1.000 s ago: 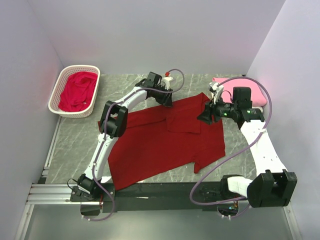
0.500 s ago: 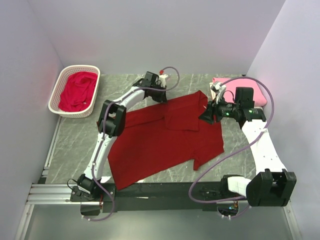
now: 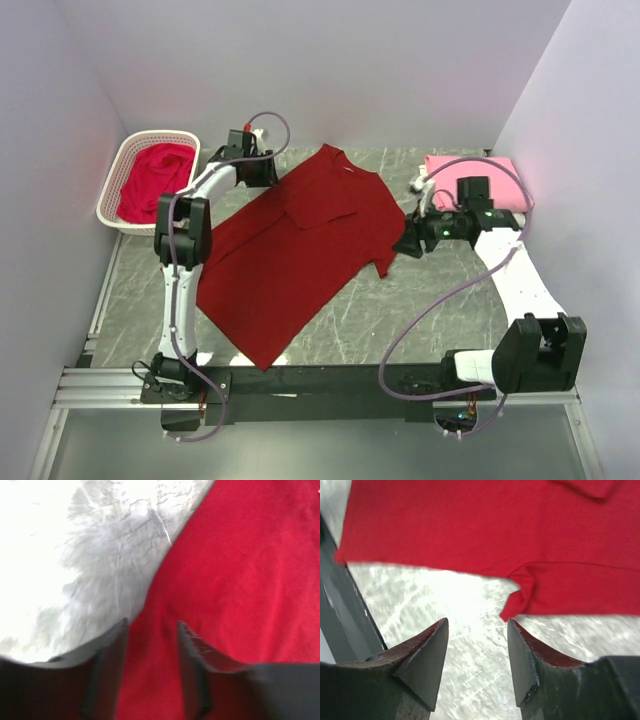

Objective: Fold and stack the t-shirts
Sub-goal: Fold the tshirt

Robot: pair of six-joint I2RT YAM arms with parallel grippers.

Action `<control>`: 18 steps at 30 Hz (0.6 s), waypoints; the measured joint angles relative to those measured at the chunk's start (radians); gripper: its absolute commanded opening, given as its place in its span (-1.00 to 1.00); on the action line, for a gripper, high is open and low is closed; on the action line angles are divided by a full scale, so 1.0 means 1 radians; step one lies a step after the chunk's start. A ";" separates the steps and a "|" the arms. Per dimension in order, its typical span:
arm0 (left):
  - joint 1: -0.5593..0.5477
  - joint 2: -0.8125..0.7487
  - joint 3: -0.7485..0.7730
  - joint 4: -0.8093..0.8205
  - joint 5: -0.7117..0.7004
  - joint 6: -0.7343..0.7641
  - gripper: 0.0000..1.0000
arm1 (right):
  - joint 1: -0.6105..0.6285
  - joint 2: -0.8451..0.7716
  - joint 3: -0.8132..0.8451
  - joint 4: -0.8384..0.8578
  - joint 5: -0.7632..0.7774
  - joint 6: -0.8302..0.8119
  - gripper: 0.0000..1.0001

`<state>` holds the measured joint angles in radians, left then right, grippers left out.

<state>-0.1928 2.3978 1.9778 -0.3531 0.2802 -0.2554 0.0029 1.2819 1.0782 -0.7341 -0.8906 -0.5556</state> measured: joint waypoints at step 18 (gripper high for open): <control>-0.199 -1.247 -0.849 0.177 -0.031 -0.112 0.44 | 0.009 0.451 0.186 -0.020 0.379 -0.154 0.32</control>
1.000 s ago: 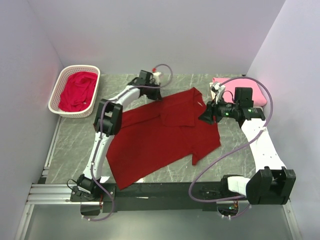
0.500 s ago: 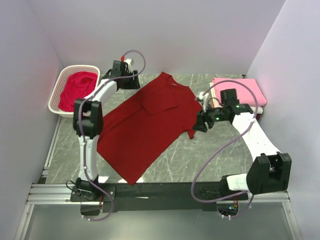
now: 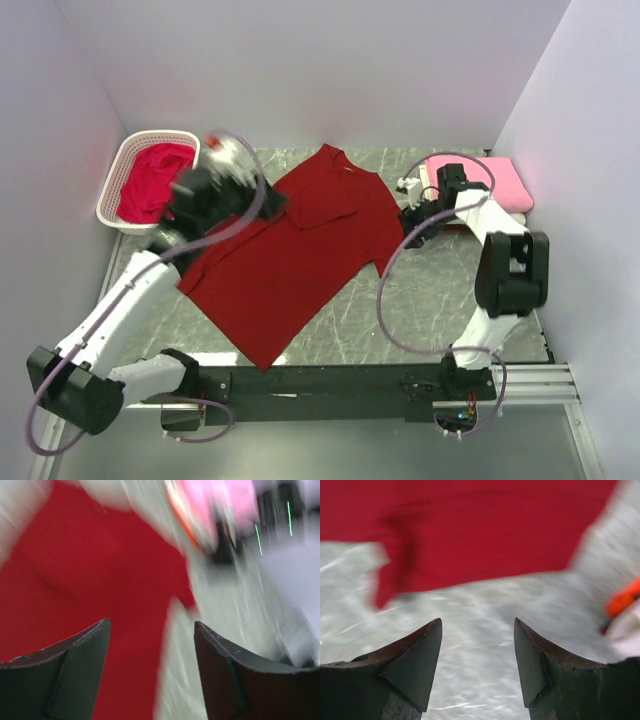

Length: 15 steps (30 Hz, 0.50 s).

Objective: Fold and stack the t-shirts
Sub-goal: Fold the tshirt

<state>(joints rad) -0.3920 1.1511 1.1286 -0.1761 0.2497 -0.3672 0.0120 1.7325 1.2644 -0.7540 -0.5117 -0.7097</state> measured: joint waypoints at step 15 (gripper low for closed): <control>-0.586 0.152 -0.409 -0.253 -0.276 -0.281 0.42 | -0.047 0.340 0.260 -0.011 0.110 0.301 0.29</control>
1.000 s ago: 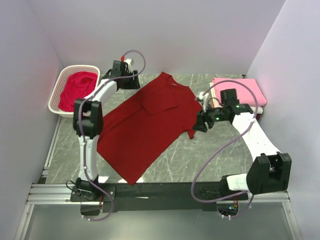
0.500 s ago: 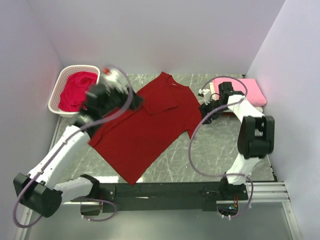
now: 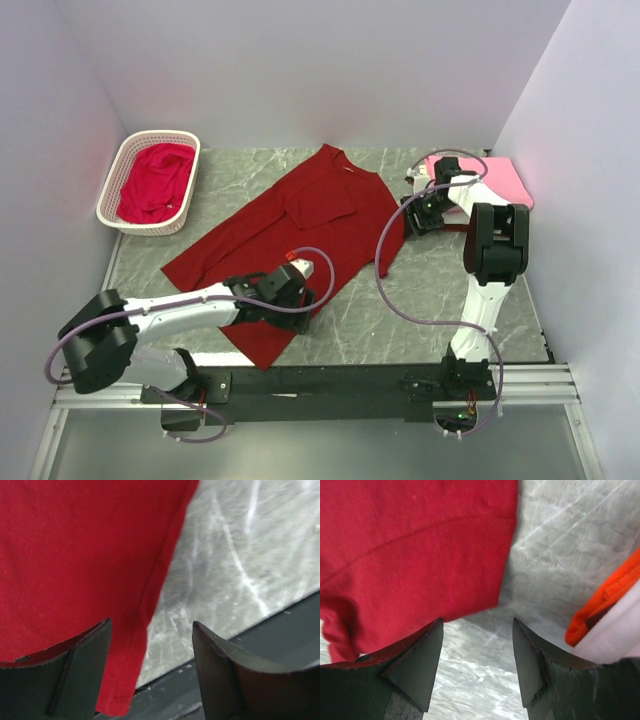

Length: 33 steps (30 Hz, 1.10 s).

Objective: Fold and stack the t-shirts
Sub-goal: Fold the tshirt

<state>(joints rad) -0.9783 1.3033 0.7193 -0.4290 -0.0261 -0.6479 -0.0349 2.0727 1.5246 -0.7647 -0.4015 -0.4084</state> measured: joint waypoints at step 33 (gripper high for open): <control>-0.061 -0.355 -0.064 -0.047 -0.278 -0.079 0.47 | 0.454 0.185 0.501 -0.183 -0.023 0.200 -0.04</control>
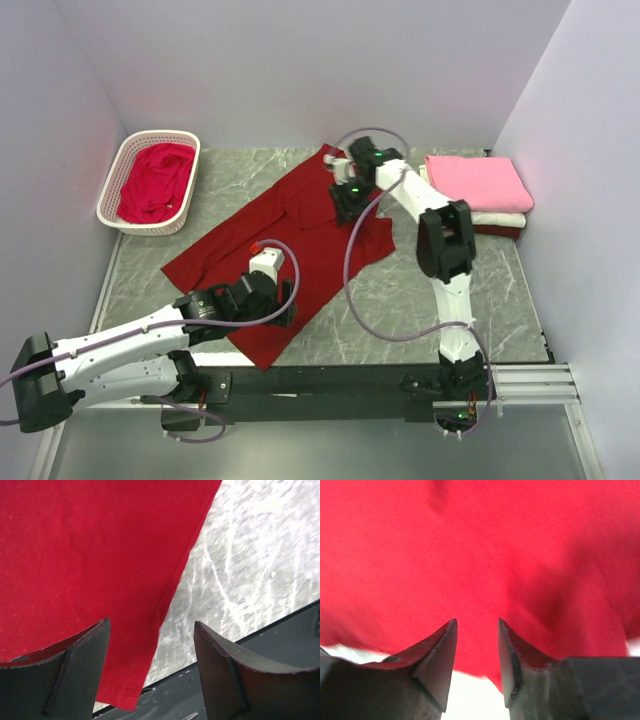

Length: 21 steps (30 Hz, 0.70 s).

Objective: Fold and stack the t-shirts
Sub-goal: Fold the tshirt

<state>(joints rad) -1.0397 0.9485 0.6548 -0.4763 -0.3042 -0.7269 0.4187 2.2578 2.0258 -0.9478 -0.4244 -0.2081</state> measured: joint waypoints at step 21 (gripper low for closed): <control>-0.001 0.039 -0.047 0.030 0.031 0.000 0.47 | -0.259 -0.017 -0.154 -0.059 -0.092 -0.105 0.14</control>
<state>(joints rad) -1.0405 0.9871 0.6083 -0.4461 -0.2737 -0.7273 0.1596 2.2406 1.8717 -1.0069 -0.5167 -0.3126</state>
